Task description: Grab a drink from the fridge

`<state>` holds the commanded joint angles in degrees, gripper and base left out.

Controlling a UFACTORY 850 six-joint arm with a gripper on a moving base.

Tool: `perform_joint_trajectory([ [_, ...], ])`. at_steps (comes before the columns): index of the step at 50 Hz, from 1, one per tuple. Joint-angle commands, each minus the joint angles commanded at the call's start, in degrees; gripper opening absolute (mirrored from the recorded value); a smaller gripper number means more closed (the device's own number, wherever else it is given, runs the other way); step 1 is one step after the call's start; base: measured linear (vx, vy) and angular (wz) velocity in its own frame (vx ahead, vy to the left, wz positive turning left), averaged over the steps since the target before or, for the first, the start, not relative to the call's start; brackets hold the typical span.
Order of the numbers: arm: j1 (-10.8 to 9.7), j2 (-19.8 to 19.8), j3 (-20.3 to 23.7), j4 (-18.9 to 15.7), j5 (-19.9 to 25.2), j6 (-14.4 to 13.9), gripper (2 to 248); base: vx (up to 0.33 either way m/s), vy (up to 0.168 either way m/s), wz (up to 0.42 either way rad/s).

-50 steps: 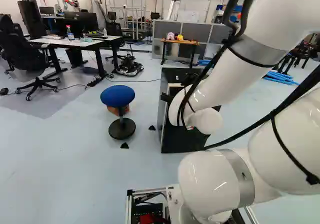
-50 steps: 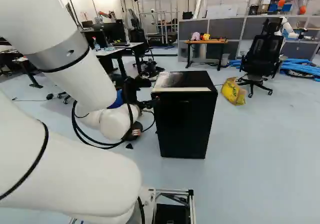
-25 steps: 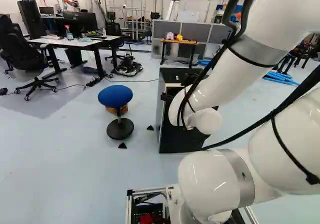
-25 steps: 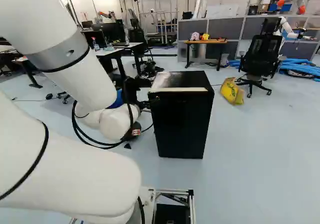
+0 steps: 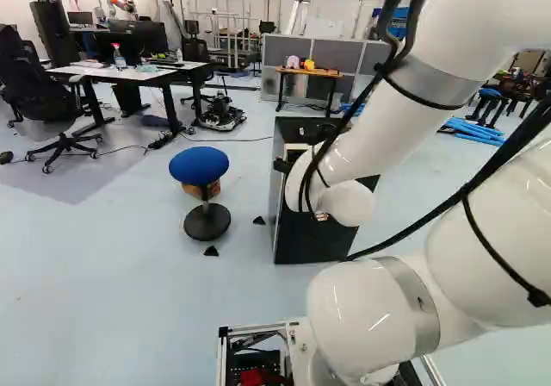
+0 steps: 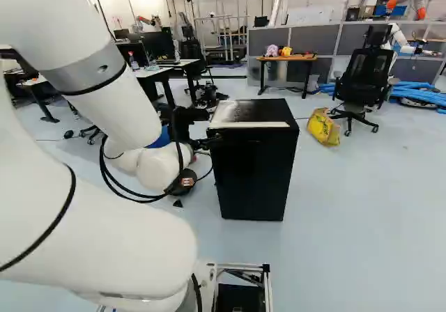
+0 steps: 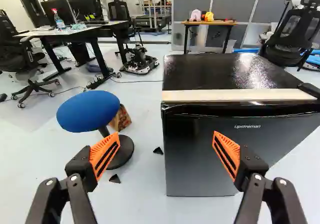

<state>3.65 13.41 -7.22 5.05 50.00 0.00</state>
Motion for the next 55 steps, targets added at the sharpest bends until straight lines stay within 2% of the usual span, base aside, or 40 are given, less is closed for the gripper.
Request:
perform_joint_trajectory([
  [28, 6.16, -5.49, -4.85, 10.07, 0.00, 0.00, 247, 0.000, 0.000, 0.000],
  [55, 11.55, -15.33, -10.53, 21.49, 0.39, 0.00, 247, 0.000, 0.000, 0.000],
])
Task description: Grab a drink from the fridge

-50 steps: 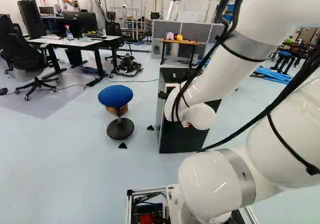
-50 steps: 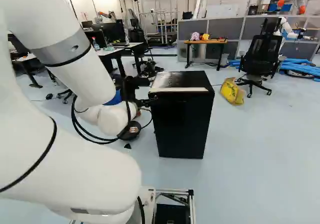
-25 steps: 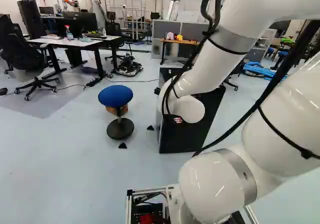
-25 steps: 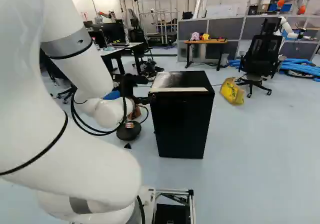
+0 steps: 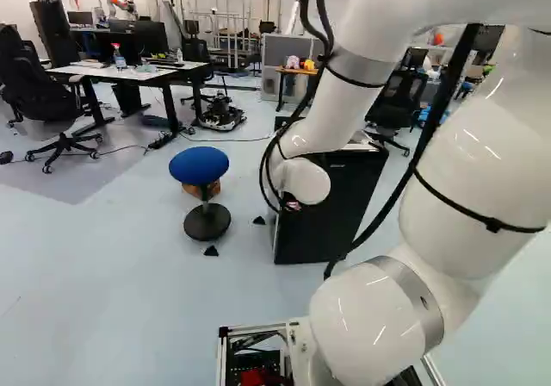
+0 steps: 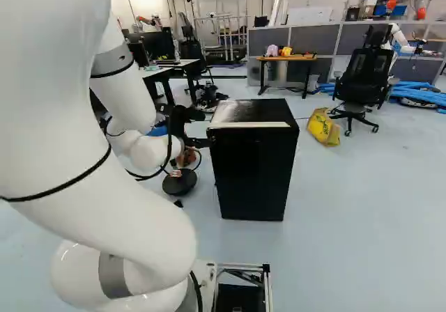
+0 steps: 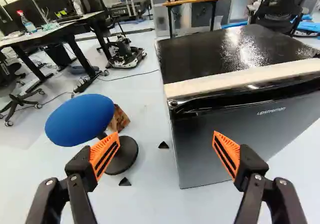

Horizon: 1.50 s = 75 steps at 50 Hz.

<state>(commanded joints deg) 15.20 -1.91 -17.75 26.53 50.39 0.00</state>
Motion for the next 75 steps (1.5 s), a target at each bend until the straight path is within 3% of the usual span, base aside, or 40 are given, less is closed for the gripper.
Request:
perform_joint_trajectory([
  [40, 6.06, -12.25, -6.49, 15.29, 6.95, 0.00, 247, 0.000, 0.000, 0.000],
  [75, 9.21, -21.70, -11.41, 28.18, 14.79, 0.00, 247, 0.000, 0.000, 0.000],
])
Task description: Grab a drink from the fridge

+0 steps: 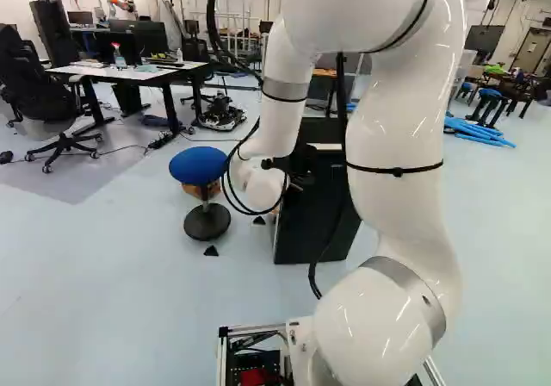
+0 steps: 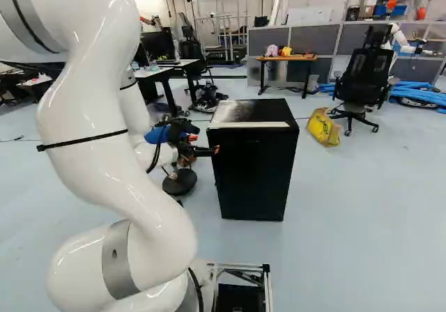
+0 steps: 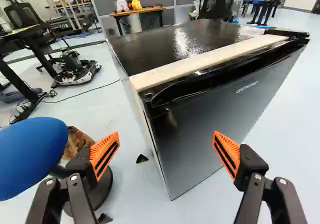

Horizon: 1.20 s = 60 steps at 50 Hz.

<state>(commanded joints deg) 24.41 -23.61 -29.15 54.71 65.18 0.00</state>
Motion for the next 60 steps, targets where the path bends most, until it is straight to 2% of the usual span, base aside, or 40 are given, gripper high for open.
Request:
perform_joint_trajectory([
  [9, 0.66, -2.50, -1.44, 2.81, 1.99, 0.00, 247, 0.000, 0.000, 0.000],
  [16, 1.12, -2.96, -2.15, 3.96, 2.65, 0.00, 247, 0.000, 0.000, 0.000],
  [60, 0.83, -4.77, -4.95, 5.33, 3.90, 0.00, 247, 0.000, 0.000, 0.000],
])
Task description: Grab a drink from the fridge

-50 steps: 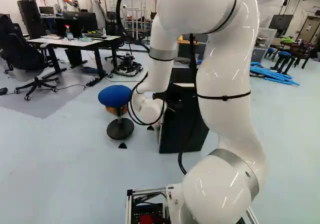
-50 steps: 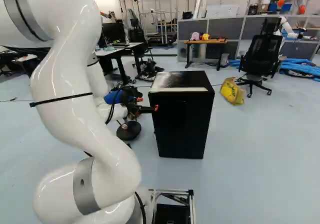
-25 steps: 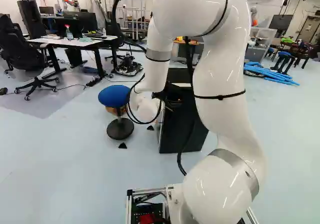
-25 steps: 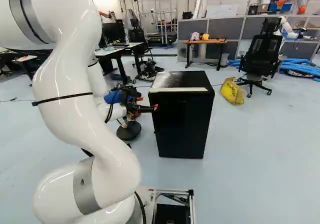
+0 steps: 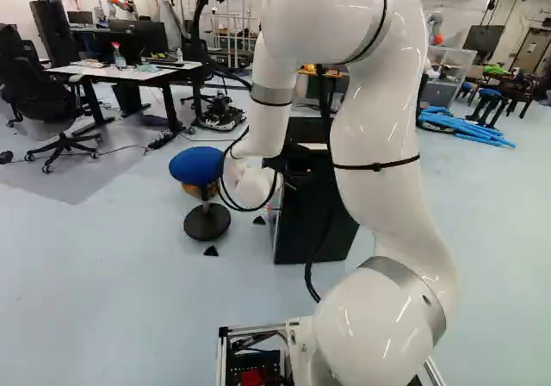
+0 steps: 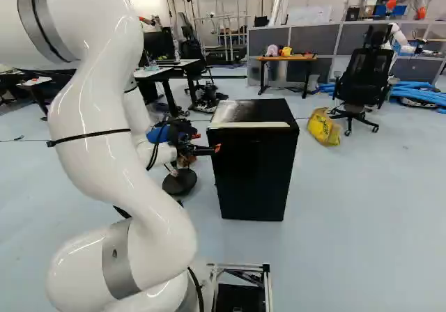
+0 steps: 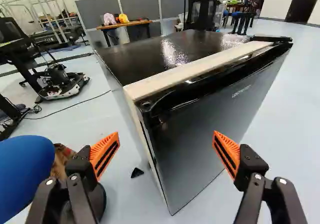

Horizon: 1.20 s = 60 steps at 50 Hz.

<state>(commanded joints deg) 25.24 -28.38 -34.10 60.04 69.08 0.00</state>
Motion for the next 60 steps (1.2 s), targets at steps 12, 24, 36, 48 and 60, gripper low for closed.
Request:
perform_joint_trajectory([
  [12, -0.14, -0.31, -0.49, 1.33, 1.41, 0.00, 247, 0.000, 0.000, 0.000],
  [24, -0.29, -0.66, -1.04, 1.50, 1.49, 0.00, 247, 0.000, 0.000, 0.000],
  [36, -0.52, -1.12, -1.76, 1.50, 1.49, 0.00, 247, 0.000, 0.000, 0.000],
  [48, -0.98, -1.50, -2.37, 1.50, 1.49, 0.00, 247, 0.000, 0.000, 0.000],
  [60, -1.43, -1.67, -2.64, 1.50, 1.49, 0.00, 247, 0.000, 0.000, 0.000],
])
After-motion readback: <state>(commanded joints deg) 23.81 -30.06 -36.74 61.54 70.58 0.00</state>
